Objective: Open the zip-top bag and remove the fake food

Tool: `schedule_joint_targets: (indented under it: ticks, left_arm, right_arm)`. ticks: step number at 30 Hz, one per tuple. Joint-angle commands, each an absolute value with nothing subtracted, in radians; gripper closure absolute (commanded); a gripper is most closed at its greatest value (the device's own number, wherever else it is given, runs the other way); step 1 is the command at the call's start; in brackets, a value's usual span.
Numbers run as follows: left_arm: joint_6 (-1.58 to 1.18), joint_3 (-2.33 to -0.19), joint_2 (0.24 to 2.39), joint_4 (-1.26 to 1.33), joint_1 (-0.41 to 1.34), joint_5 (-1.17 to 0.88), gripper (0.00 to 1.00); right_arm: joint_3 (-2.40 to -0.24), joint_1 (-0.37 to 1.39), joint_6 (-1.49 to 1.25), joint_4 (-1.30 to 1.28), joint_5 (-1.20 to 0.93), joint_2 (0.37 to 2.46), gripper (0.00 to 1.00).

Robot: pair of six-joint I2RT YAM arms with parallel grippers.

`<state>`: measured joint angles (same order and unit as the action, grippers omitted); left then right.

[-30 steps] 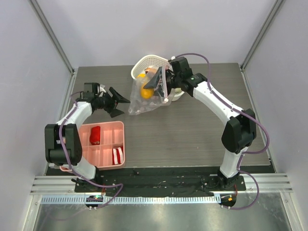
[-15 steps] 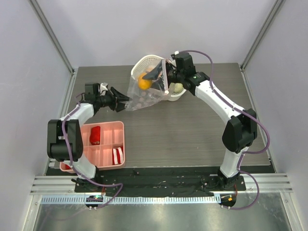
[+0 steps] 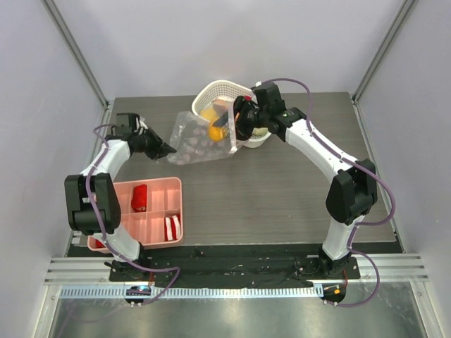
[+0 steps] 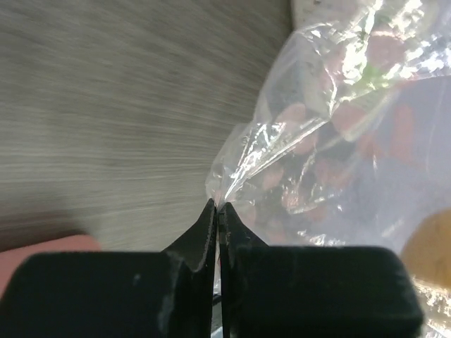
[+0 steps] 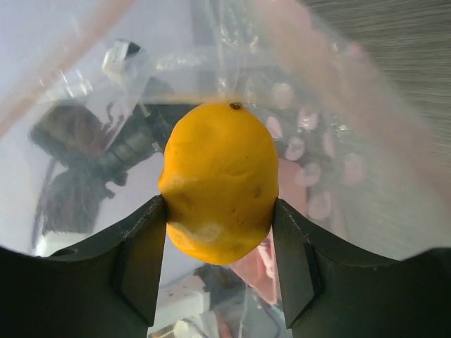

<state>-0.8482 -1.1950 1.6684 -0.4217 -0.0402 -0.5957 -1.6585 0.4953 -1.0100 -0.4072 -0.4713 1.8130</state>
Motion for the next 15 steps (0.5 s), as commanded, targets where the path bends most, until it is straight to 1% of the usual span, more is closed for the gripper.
schedule_joint_targets:
  ticks: [1, 5, 9, 10, 12, 13, 15]
  left_arm:
    - [-0.680, -1.221, 1.681, -0.619, -0.069, -0.437, 1.00]
    - [-0.634, -1.238, 1.724, -0.670, -0.072, -0.385, 1.00]
    - [-0.605, -1.265, 1.759, -0.701, -0.072, -0.362, 0.99]
    - [-0.595, -1.270, 1.749, -0.710, -0.072, -0.344, 0.87]
    - [-0.563, -1.282, 1.717, -0.730, -0.072, -0.284, 0.71]
    - [-0.554, -1.288, 1.679, -0.738, -0.072, -0.264, 0.58]
    - [-0.532, -1.308, 1.645, -0.778, -0.072, -0.217, 0.50]
  right_arm:
    - [-1.713, 0.492, -0.908, -0.495, -0.428, 1.755, 0.99]
    - [-1.738, 0.491, -0.845, -0.537, -0.379, 1.759, 0.99]
    - [-1.738, 0.491, -0.821, -0.563, -0.379, 1.763, 0.99]
    - [-1.735, 0.492, -0.819, -0.566, -0.379, 1.763, 0.99]
    - [-1.724, 0.491, -0.813, -0.572, -0.364, 1.758, 0.99]
    - [-1.726, 0.492, -0.807, -0.590, -0.354, 1.756, 0.99]
    - [-1.738, 0.489, -0.789, -0.617, -0.313, 1.755, 0.99]
